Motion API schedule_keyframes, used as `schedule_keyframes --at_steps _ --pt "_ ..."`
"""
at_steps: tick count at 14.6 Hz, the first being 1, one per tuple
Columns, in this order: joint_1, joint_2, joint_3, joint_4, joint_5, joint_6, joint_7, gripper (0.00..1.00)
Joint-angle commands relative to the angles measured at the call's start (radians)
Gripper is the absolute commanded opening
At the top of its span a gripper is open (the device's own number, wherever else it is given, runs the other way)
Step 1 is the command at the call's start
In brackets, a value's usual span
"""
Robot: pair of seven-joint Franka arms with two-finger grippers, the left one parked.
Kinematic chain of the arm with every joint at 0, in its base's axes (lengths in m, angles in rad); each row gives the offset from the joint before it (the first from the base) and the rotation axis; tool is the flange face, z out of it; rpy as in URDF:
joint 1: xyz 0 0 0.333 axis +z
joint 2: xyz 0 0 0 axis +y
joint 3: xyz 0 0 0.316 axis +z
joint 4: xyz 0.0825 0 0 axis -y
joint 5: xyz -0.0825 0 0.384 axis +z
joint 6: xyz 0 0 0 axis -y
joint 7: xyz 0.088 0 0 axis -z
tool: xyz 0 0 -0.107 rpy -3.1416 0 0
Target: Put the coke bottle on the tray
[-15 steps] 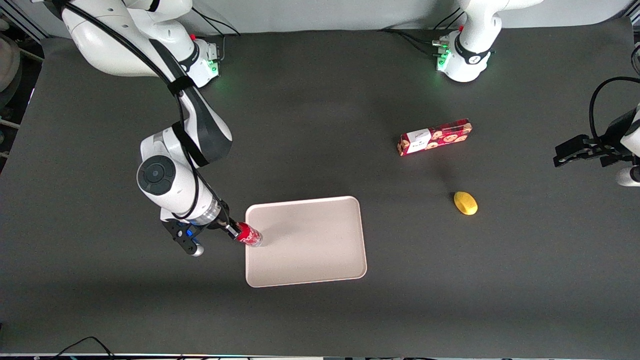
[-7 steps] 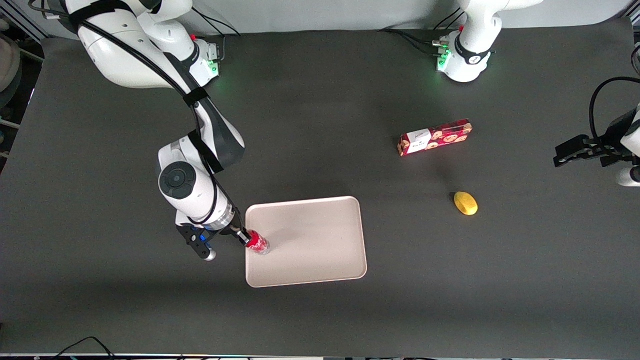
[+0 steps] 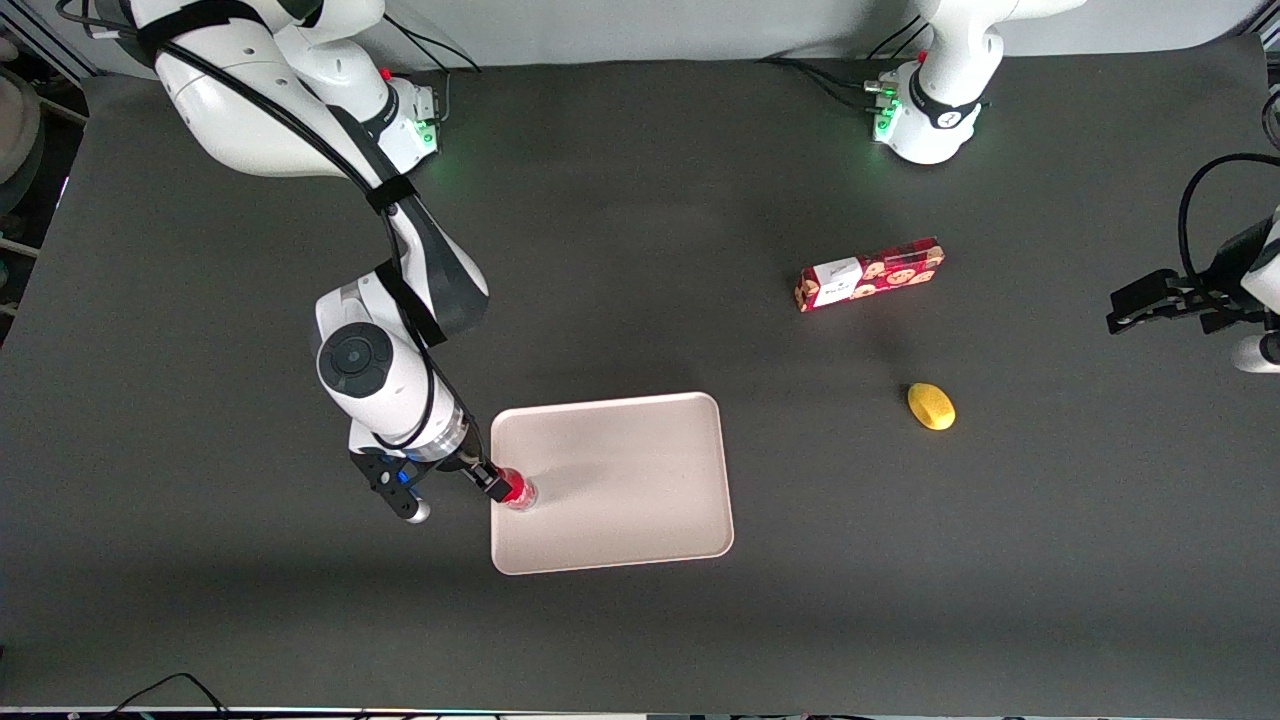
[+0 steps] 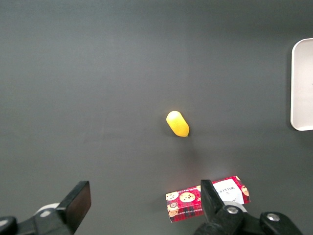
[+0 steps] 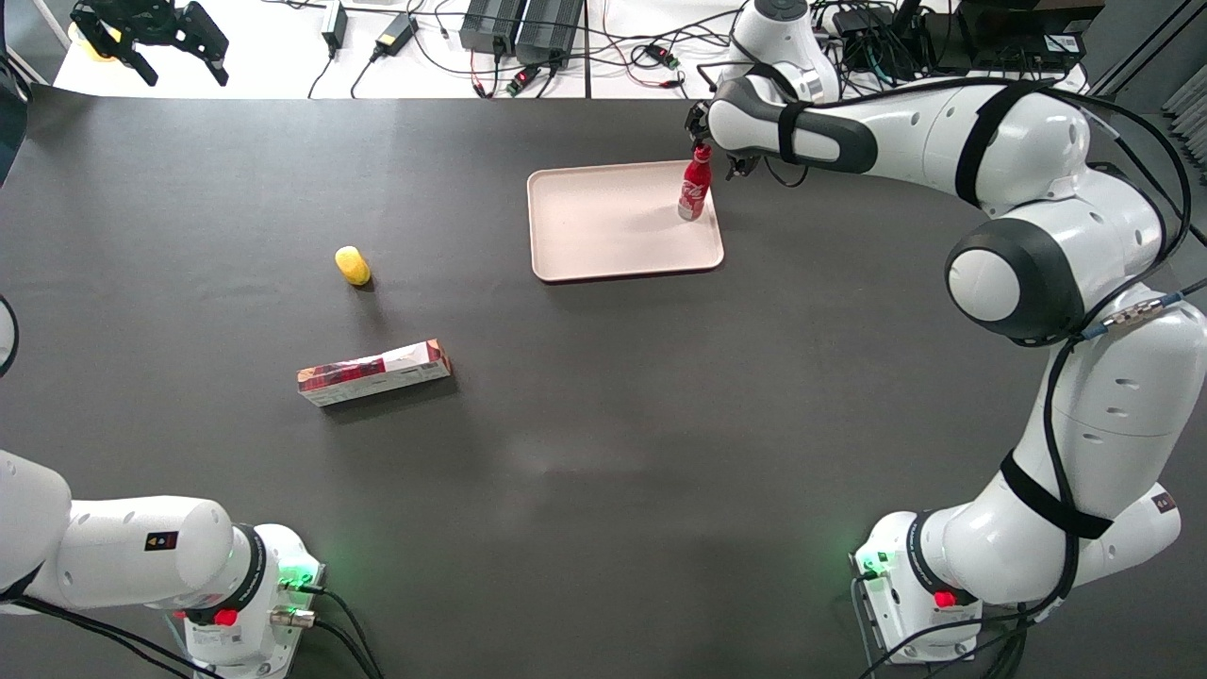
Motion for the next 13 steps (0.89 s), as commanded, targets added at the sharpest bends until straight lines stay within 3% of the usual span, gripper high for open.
schedule_keyframes --at_steps 1,6,10,13 --pt "0.007 0.012 -0.005 0.024 -0.029 0.000 0.021 1.00" --pt "0.001 -0.012 -0.008 0.049 -0.027 -0.038 0.011 1.00" --pt "-0.025 -0.071 -0.012 0.141 -0.016 -0.268 -0.130 1.00" --pt "-0.080 -0.153 -0.013 0.136 -0.013 -0.417 -0.355 1.00"
